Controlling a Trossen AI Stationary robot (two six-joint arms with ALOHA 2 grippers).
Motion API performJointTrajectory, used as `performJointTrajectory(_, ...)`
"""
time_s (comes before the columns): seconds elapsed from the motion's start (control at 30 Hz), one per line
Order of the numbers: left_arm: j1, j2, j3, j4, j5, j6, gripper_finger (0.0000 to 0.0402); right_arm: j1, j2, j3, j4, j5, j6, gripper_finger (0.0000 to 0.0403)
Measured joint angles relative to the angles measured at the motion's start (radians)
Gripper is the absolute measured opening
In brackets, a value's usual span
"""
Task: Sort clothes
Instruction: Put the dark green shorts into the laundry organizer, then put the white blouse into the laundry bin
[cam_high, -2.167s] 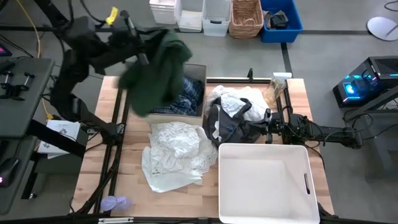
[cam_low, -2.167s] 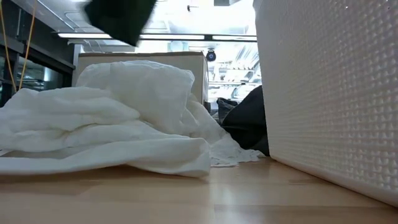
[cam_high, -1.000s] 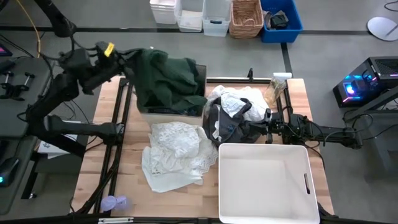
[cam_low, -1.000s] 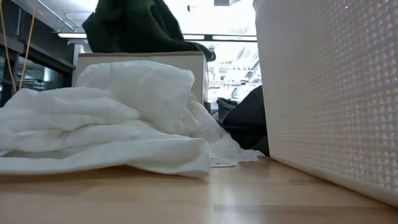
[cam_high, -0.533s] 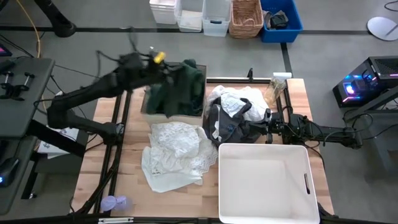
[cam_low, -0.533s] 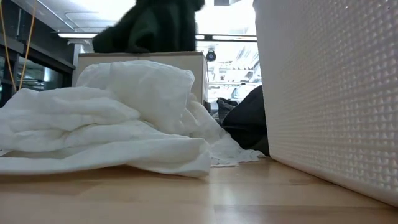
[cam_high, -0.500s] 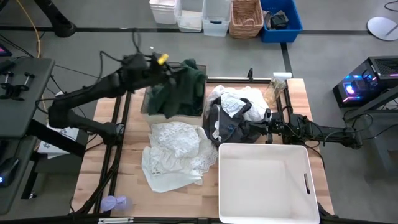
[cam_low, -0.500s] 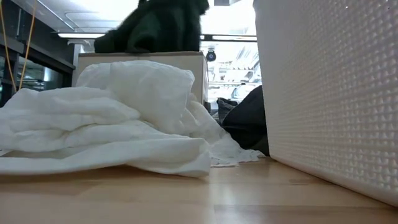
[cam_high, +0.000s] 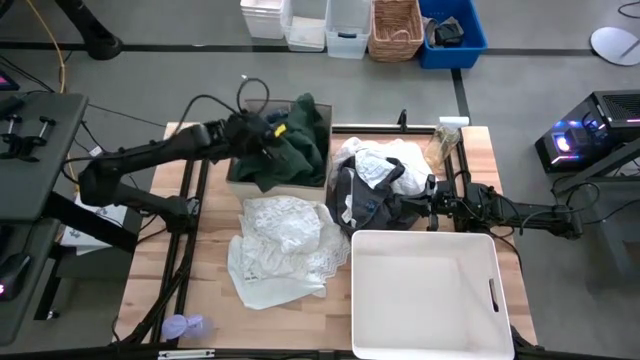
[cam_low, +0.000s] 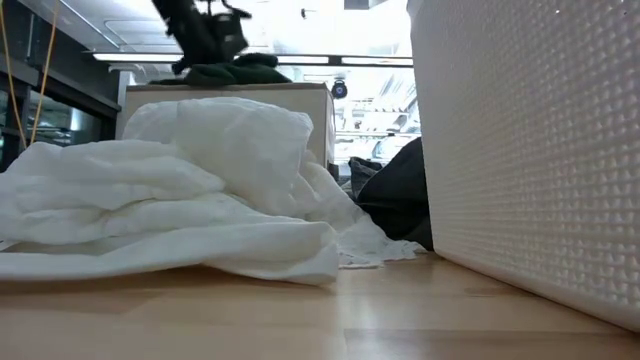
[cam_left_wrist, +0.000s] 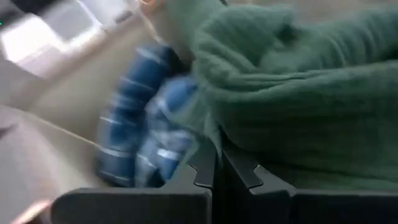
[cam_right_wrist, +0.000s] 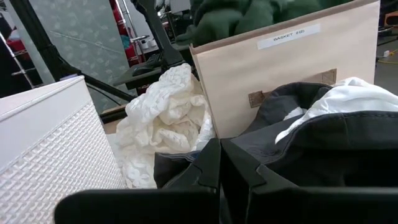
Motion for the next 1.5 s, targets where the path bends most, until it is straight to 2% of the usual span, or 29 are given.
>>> performJointTrajectory(0.1, -0.001, 0.019, -0.095, 0.096, 0.091, -0.040, 0.0000, 0.000, 0.000, 0.000, 0.000, 0.000, 0.000, 0.0001)
performJointTrajectory(0.27, 0.000, 0.093, -0.211, 0.201, 0.175, -0.179, 0.0000, 0.000, 0.000, 0.000, 0.000, 0.000, 0.000, 0.0001)
performJointTrajectory(0.47, 0.000, 0.214, -0.226, 0.165, 0.280, -0.248, 0.0001, 0.000, 0.000, 0.000, 0.000, 0.000, 0.000, 0.0001)
performJointTrajectory(0.67, 0.000, 0.227, -0.195, 0.110, 0.296, -0.272, 0.0031, 0.000, 0.000, 0.000, 0.000, 0.000, 0.000, 0.0001)
performJointTrajectory(0.97, 0.022, 0.163, -0.028, -0.024, 0.313, -0.206, 0.0157, 0.000, 0.000, 0.000, 0.000, 0.000, 0.000, 0.0001)
performJointTrajectory(1.2, 0.052, 0.142, 0.180, -0.184, 0.440, -0.128, 0.0252, 0.000, 0.000, 0.000, 0.000, 0.000, 0.000, 0.0001)
performJointTrajectory(1.37, 0.059, 0.142, 0.372, -0.344, 0.478, -0.063, 0.0284, 0.000, 0.000, 0.000, 0.000, 0.000, 0.000, 0.0001)
performJointTrajectory(1.5, 0.053, 0.142, 0.490, -0.478, 0.443, -0.036, 0.0286, 0.000, 0.000, 0.000, 0.000, 0.000, 0.000, 0.0001)
